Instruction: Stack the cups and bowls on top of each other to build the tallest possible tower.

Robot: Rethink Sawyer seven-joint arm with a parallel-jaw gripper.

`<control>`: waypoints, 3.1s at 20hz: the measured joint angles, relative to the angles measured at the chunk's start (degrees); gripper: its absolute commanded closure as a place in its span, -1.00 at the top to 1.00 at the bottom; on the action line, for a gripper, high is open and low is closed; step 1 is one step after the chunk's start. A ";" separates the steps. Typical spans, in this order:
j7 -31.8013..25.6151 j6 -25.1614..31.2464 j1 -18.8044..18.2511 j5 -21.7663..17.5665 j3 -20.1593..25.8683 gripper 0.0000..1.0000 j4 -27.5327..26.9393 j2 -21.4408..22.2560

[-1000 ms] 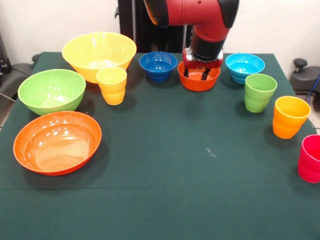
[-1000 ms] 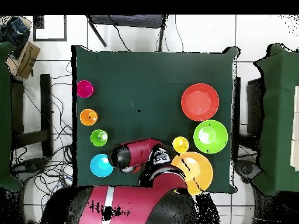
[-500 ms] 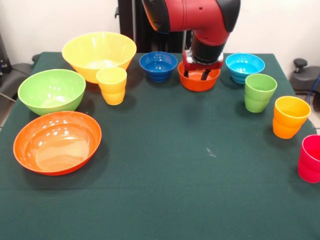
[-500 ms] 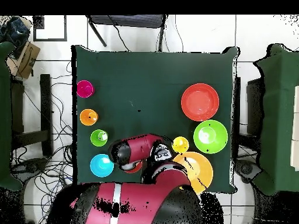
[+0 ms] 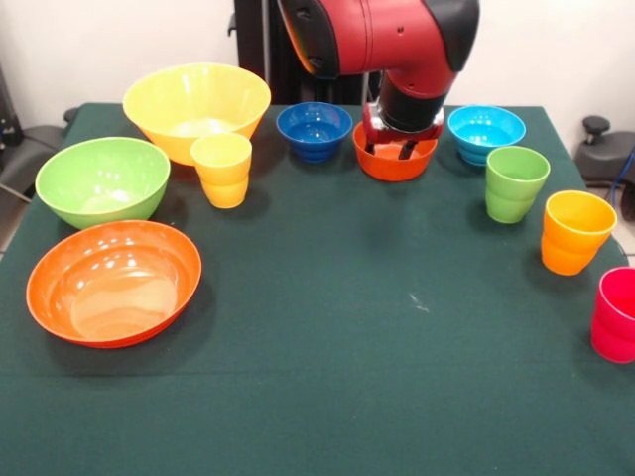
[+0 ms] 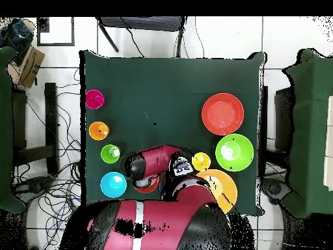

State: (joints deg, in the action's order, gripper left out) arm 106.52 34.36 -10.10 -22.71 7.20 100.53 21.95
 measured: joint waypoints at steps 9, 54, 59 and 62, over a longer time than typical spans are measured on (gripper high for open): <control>0.00 3.49 -1.83 -2.00 2.46 1.00 -1.31 -0.45; 0.00 8.57 -4.51 -6.27 7.49 1.00 -7.17 -0.50; 0.00 8.54 -5.31 -6.29 8.45 1.00 -8.61 -0.49; 0.00 8.50 -5.92 -6.36 9.19 1.00 -9.93 -0.51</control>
State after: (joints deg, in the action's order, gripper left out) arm 106.52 42.85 -16.02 -29.07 16.39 90.60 21.44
